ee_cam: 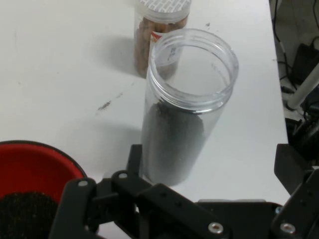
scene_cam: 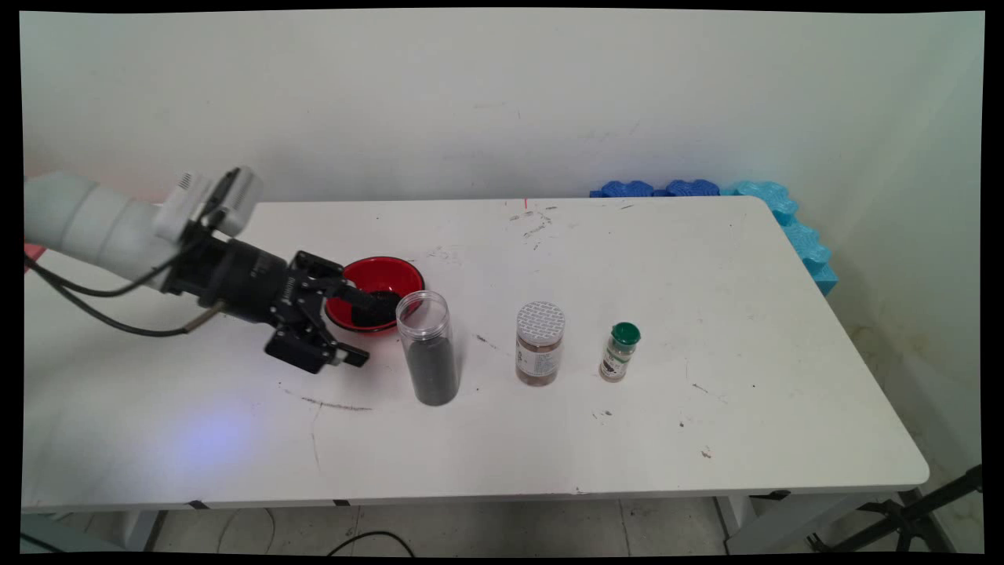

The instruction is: Pick up the black seasoning powder from the table

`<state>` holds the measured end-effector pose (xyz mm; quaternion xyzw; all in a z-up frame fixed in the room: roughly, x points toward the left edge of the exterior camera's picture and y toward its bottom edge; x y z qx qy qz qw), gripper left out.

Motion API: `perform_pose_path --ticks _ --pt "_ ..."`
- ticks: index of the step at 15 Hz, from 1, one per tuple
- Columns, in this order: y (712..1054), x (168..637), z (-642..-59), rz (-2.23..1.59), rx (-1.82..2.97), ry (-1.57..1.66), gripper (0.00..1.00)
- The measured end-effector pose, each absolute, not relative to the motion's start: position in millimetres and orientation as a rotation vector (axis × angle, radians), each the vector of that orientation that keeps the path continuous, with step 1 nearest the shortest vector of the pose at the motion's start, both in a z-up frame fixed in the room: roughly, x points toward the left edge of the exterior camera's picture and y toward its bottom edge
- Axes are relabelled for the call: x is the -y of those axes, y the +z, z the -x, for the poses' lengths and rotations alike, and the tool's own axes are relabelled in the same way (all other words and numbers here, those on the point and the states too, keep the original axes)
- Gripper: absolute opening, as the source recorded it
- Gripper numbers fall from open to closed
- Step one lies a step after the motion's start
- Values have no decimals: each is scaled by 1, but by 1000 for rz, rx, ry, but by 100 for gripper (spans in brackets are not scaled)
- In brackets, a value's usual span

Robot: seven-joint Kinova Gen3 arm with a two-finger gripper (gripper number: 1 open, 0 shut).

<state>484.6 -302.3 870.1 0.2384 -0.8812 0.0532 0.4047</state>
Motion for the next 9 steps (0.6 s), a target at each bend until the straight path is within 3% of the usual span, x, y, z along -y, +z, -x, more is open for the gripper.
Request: perform_pose_path --ticks 9 --pt "841 319 -456 -602 2218 143 100"
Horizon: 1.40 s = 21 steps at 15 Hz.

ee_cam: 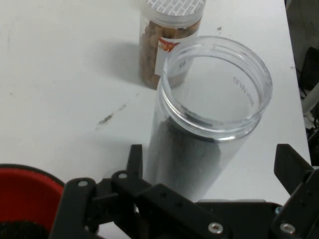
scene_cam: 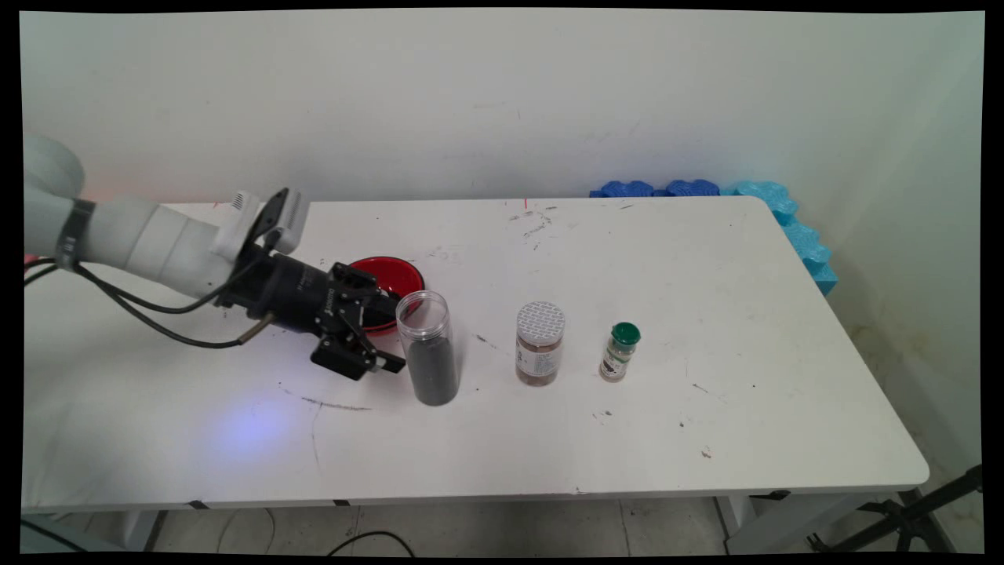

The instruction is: Pick up the black seasoning powder from the table, then pour the black seasoning powder in the red bowl

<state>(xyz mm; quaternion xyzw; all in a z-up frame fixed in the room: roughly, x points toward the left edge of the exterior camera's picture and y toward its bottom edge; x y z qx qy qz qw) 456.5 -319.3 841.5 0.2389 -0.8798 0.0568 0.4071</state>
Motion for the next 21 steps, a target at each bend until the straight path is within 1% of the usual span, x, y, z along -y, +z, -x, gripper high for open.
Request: perform_pose_path --ticks 14,15,21 --pt "825 332 -436 -635 2205 153 100" --pt "825 333 -436 -637 2204 151 0" --pt "830 329 -438 -663 2215 137 0"
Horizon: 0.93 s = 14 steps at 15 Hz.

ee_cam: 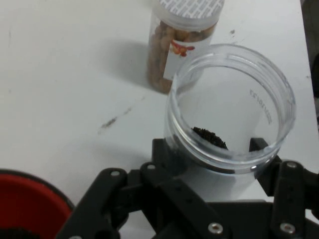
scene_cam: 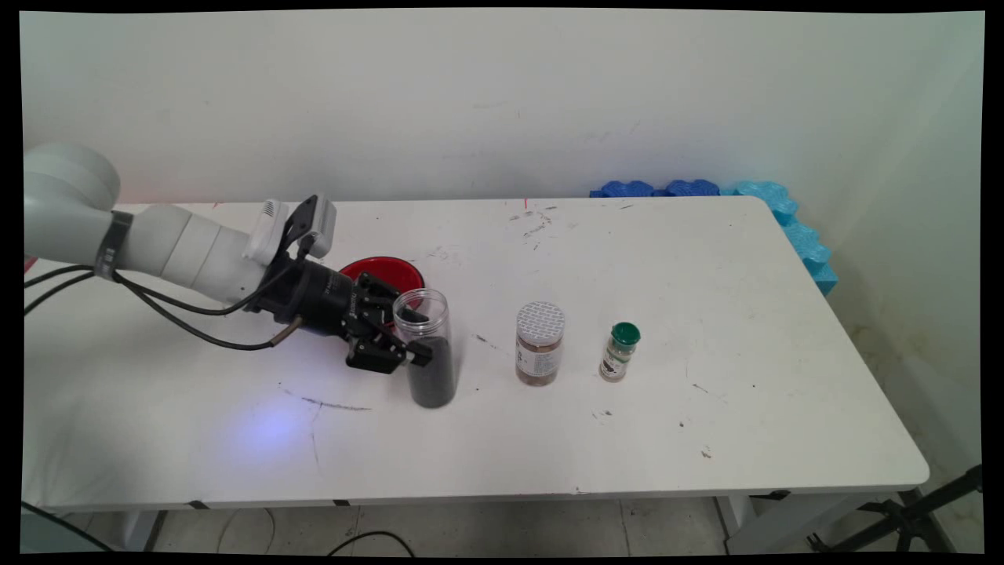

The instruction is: Pour the black seasoning powder in the red bowl

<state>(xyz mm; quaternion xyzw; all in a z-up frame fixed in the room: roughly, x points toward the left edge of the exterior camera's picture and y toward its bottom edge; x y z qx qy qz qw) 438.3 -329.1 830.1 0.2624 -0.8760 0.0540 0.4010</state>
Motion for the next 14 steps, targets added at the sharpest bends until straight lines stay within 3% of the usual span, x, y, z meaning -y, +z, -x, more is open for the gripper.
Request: perform_pose_path --ticks 14 --pt "908 329 -474 -737 2258 143 0"
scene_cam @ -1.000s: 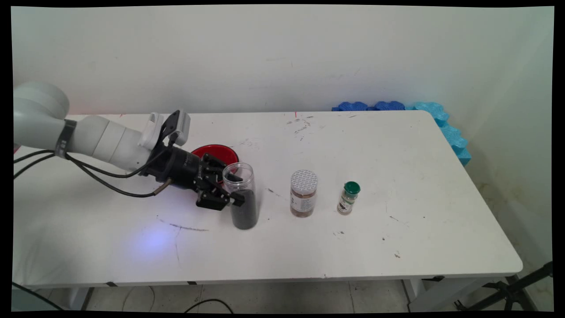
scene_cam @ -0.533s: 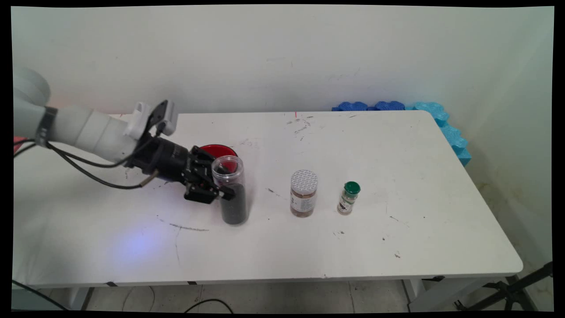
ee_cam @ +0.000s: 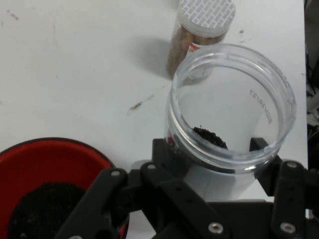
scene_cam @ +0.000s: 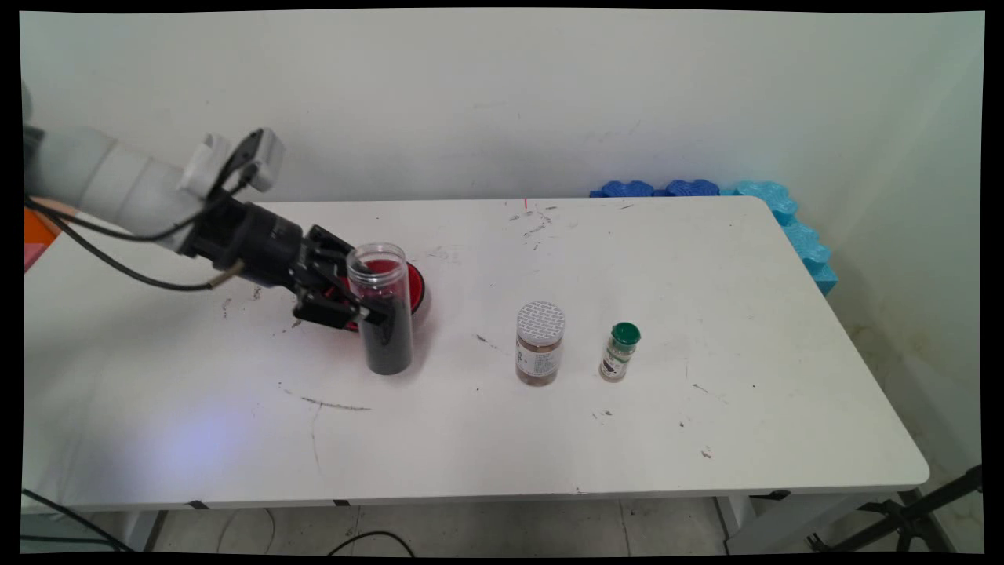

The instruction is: Pour the black seasoning powder in the red bowl

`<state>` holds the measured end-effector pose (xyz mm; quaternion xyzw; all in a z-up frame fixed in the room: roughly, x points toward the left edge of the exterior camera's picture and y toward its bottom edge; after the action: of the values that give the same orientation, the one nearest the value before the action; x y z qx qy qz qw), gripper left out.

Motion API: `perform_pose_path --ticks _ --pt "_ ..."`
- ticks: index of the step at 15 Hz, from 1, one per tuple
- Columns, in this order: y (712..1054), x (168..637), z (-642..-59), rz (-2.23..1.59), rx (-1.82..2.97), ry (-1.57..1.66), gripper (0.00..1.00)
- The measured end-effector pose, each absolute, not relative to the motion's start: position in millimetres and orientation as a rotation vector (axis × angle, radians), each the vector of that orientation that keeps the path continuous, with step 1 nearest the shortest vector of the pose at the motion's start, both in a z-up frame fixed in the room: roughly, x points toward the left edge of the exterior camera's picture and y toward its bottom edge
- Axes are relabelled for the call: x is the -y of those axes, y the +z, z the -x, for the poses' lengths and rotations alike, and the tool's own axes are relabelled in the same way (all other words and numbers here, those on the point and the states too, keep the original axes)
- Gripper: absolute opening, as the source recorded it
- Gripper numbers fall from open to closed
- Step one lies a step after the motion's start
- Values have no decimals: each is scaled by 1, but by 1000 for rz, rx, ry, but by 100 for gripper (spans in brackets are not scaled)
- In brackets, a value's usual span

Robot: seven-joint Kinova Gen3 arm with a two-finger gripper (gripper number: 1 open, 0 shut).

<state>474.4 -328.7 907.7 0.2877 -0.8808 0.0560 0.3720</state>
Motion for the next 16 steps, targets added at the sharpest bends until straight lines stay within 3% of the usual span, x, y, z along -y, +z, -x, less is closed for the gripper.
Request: perform_pose_path --ticks 8,16 --pt "954 333 -494 -670 2318 107 0" --pt "970 343 -504 -687 2343 71 0"
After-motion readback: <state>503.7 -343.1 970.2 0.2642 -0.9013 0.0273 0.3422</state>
